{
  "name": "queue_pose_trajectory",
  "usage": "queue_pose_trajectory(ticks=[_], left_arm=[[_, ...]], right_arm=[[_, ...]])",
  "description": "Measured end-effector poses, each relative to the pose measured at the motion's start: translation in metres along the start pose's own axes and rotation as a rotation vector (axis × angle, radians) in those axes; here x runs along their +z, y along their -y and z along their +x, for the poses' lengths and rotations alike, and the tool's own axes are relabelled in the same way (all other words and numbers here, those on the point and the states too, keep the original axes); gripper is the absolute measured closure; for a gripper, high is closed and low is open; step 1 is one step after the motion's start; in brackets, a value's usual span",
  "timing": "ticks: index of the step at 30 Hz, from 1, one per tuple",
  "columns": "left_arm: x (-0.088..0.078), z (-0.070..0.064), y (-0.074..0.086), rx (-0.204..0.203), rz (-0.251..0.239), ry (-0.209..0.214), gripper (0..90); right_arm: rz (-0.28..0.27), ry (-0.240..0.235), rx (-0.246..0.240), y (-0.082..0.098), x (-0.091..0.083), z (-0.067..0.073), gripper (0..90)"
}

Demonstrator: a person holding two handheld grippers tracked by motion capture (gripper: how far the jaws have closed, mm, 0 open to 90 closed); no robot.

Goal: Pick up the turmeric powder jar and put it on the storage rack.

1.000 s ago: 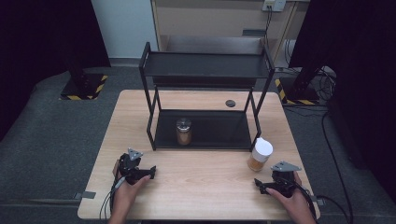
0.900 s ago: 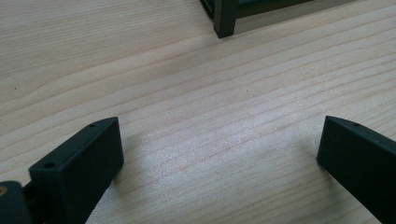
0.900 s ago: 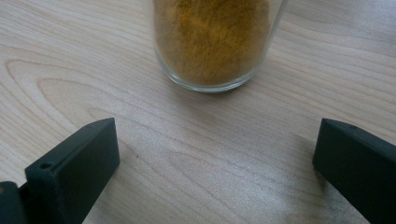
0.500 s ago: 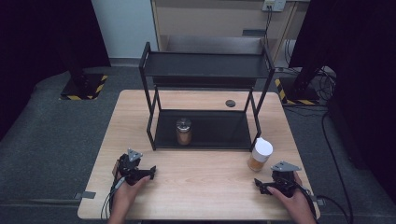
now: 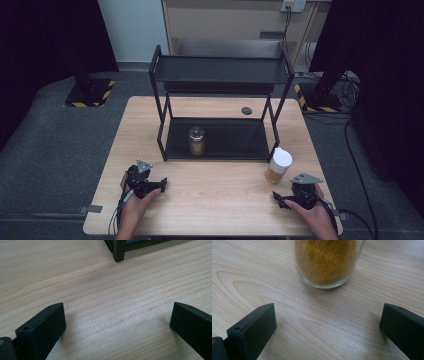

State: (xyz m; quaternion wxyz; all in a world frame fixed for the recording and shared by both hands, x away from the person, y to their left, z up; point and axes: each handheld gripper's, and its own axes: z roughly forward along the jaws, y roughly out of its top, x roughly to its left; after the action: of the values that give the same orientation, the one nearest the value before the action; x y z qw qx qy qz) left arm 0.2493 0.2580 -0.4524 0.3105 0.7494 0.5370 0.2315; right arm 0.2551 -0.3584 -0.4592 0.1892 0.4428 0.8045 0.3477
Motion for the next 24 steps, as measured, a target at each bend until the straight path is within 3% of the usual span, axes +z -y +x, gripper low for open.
queue_pose_trajectory(ticks=[12,17,24], left_arm=[[0.0,0.0,0.0,0.0,0.0,0.0,0.0],[0.0,0.0,0.0,0.0,0.0,0.0,0.0],[0.0,0.0,0.0,0.0,0.0,0.0,0.0]], right_arm=[[-0.033,-0.018,0.029,0.002,-0.009,-0.005,7.2],[-0.04,-0.043,0.02,-0.001,-0.012,-0.004,7.5],[-0.037,-0.042,-0.007,-0.005,-0.015,0.0,7.8]])
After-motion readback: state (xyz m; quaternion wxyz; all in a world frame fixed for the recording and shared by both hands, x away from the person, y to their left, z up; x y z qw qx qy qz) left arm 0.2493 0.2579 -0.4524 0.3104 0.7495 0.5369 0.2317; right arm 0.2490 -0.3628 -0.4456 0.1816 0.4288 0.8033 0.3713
